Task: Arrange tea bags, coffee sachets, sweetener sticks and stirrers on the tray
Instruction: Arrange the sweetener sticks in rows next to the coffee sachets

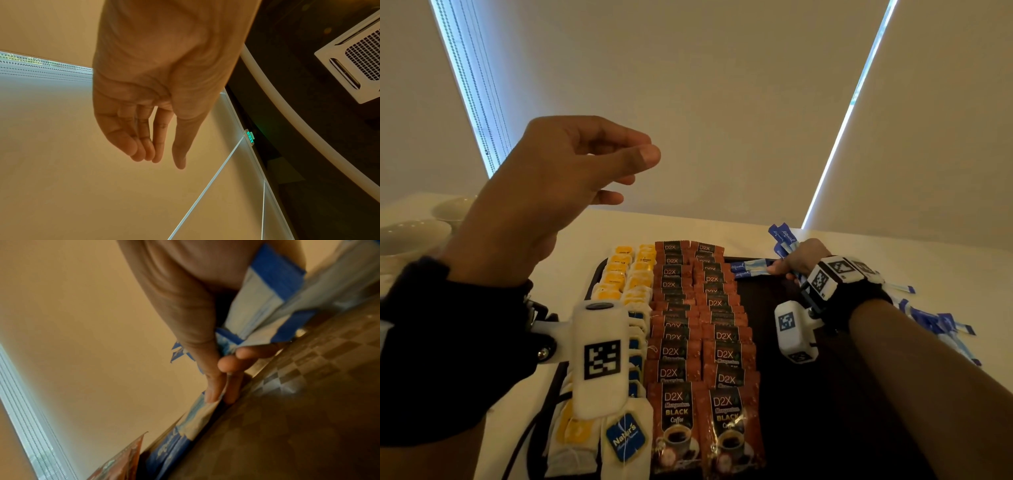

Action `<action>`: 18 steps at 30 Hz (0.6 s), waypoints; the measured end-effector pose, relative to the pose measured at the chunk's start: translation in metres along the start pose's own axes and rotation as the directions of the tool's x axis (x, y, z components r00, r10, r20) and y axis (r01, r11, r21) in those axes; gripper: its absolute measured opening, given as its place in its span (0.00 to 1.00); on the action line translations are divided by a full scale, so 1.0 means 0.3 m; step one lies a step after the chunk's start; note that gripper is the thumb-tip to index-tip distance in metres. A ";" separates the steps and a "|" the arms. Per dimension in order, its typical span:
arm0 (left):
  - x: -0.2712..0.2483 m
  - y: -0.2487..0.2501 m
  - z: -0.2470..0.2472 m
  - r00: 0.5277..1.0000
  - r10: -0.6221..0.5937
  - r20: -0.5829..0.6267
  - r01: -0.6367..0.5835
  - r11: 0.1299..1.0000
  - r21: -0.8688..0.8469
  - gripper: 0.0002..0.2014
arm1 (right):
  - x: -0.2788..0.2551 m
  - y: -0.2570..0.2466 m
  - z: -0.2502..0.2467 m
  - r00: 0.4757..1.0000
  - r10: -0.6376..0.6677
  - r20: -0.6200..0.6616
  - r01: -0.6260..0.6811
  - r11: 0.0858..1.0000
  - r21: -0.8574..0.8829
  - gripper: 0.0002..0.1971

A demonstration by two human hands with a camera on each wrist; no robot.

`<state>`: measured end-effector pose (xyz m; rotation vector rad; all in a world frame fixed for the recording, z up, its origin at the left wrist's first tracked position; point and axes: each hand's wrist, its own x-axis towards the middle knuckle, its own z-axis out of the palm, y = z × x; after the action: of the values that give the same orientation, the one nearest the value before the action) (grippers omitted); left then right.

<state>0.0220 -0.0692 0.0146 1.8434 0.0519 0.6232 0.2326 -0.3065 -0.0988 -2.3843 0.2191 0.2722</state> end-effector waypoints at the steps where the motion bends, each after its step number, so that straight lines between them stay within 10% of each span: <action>1: 0.001 -0.001 0.001 1.000 -0.001 0.001 0.001 1.000 0.003 0.18 | 0.005 0.000 0.005 1.000 -0.007 -0.012 0.007 1.000 0.000 0.21; 9: 0.004 0.000 0.003 1.000 -0.008 -0.005 0.008 1.000 0.025 0.20 | 0.010 -0.010 0.017 0.995 -0.057 -0.083 0.044 0.988 -0.150 0.28; 18: 0.011 -0.008 0.002 1.000 0.006 -0.007 -0.005 0.999 0.038 0.16 | -0.124 -0.056 -0.052 0.982 -0.189 0.001 0.179 0.932 0.316 0.10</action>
<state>0.0259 -0.0677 0.0135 1.8786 0.0639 0.6365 0.2027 -0.3018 -0.0670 -2.0638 0.0200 0.1708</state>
